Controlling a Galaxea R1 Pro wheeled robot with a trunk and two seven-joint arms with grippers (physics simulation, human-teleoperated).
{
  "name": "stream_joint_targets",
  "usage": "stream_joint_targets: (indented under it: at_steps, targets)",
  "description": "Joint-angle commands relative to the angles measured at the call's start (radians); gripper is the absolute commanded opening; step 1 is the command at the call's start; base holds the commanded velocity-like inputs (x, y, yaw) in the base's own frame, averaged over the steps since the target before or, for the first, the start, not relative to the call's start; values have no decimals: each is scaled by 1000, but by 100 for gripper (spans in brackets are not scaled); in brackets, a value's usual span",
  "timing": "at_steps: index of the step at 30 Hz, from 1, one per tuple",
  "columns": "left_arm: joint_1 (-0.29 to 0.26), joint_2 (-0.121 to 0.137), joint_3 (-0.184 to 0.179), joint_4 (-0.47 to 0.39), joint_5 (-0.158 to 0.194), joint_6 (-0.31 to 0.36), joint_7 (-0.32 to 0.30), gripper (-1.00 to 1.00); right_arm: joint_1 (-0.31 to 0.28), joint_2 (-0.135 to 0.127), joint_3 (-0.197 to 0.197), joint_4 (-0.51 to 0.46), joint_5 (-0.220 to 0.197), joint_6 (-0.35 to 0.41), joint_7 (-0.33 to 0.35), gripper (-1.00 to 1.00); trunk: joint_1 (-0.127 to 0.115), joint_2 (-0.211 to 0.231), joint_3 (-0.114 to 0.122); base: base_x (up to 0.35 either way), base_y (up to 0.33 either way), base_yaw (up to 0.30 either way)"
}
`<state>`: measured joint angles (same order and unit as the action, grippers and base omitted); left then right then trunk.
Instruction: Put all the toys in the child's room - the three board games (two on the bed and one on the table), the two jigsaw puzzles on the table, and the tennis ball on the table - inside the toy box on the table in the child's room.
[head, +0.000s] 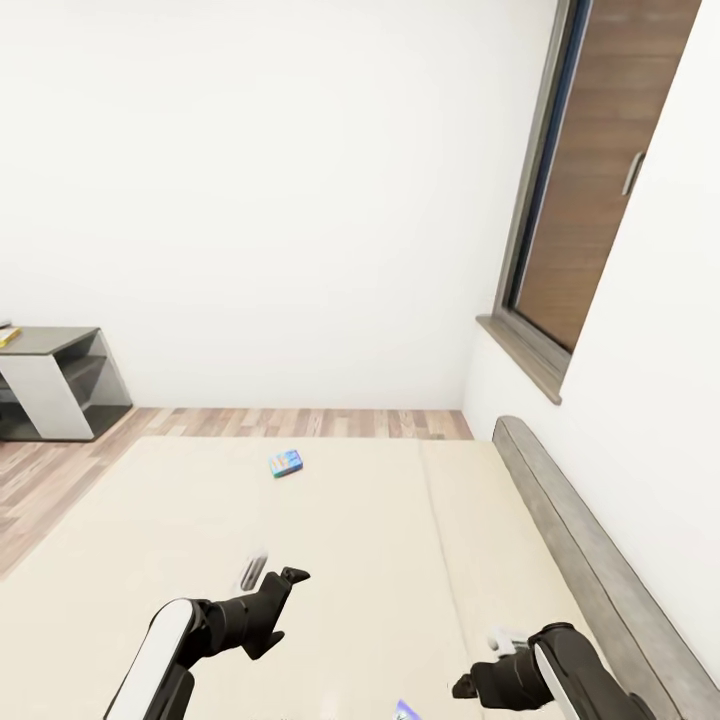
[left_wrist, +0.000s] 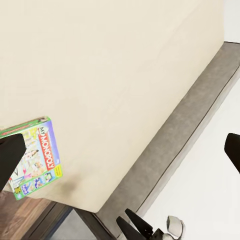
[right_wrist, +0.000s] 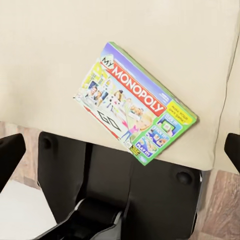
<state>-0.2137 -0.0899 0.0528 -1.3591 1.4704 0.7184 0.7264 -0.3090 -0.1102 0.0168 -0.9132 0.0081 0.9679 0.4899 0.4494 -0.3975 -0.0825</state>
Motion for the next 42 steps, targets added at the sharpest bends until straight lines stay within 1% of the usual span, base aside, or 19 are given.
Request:
stream_joint_targets:
  at_steps: [1,4,7,8,11,17,23,27,30,31,33,36,38,39,42]
  targets:
    - [-1,1,5,-5,10,4,11,100,-1,-1,2,-1,2,-23,32,100,1,-2,-4,0,0,0]
    - [-1,13,8,-9,10,10,11,100,-1,-4,2,-1,2,-54,71,100,1,-2,-9,0,0,0]
    - [-1,20,9,-9,10,15,11,100,-1,-6,2,-1,2,-61,83,100,1,-2,-14,0,0,0]
    - [-1,33,10,-4,11,32,11,100,-1,-9,2,-1,2,-71,107,100,1,-2,-15,0,0,0]
    - [0,45,9,32,11,74,7,100,-1,-13,2,-1,3,-82,149,100,1,-2,-20,0,0,0]
    - [-1,49,3,60,12,95,-5,100,-1,-16,2,-1,3,-87,173,100,1,-2,-30,0,0,0]
    - [0,51,1,81,13,106,-13,100,-1,-18,2,0,3,-89,183,100,1,-2,-40,0,0,0]
    - [0,52,-1,134,13,111,-23,100,-1,-19,2,1,4,-91,186,100,1,-2,-46,0,0,0]
    - [0,54,-2,180,13,112,-47,100,-1,-20,2,3,4,-91,186,100,1,-2,-51,0,0,0]
    - [0,54,-2,180,13,112,-47,100,-1,-20,2,3,4,-91,186,100,1,-2,-53,0,0,0]
    - [0,55,-2,218,12,113,-73,100,-1,-20,2,10,5,-92,185,100,1,-2,-56,0,0,0]
    - [0,57,-2,240,11,113,-89,100,-1,-20,2,15,5,-92,185,100,1,-2,-61,0,0,0]
    - [0,64,-3,282,10,113,-130,100,-1,-20,1,29,5,-92,183,100,1,-2,-64,0,0,0]
    - [0,64,-3,282,10,113,-130,100,-1,-20,1,29,5,-92,183,100,1,-2,-66,0,0,0]
    - [0,78,-14,331,2,113,-222,100,-1,-20,1,43,5,-92,180,100,1,-2,-71,0,0,0]
